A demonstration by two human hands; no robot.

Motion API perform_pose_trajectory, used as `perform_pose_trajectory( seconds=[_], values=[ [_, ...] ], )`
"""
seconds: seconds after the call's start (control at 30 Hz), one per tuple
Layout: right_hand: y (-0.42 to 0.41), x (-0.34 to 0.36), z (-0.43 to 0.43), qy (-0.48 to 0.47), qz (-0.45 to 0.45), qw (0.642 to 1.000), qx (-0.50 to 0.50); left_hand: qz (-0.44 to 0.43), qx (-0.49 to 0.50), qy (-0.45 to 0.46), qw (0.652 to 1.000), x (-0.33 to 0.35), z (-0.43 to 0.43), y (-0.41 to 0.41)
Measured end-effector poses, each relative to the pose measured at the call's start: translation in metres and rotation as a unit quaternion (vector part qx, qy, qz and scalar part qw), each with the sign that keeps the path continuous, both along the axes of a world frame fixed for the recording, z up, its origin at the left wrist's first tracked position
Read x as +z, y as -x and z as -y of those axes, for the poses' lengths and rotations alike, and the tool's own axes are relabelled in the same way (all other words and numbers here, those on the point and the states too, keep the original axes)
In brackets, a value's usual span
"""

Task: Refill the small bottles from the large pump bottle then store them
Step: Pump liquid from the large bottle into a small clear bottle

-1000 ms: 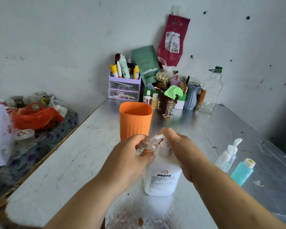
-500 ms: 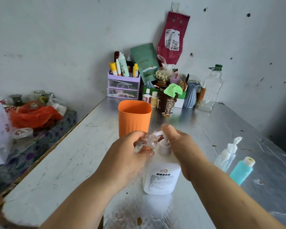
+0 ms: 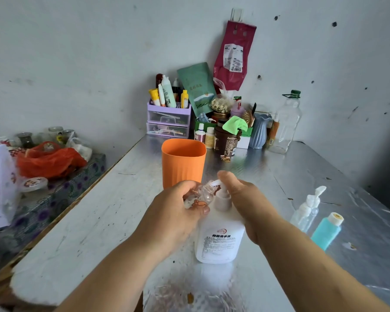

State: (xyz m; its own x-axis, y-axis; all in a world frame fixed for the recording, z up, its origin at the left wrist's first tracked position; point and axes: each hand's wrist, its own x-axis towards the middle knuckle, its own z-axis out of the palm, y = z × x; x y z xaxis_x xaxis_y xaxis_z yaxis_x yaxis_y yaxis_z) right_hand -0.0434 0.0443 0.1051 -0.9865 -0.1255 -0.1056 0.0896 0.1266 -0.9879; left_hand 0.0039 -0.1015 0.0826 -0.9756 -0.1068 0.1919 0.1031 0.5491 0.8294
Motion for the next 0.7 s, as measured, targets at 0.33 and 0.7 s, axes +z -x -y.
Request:
perform_pose_trajectory(
  seconds=[0.33, 0.7],
  values=[
    [-0.004, 0.009, 0.000, -0.016, -0.013, 1.000, 0.006, -0.007, 0.004, -0.003, 1.000, 0.005, 0.000, -0.001],
    [0.003, -0.010, -0.001, 0.005, -0.030, 1.000, 0.005, -0.002, 0.001, -0.002, 1.000, -0.005, 0.002, 0.002]
  ],
)
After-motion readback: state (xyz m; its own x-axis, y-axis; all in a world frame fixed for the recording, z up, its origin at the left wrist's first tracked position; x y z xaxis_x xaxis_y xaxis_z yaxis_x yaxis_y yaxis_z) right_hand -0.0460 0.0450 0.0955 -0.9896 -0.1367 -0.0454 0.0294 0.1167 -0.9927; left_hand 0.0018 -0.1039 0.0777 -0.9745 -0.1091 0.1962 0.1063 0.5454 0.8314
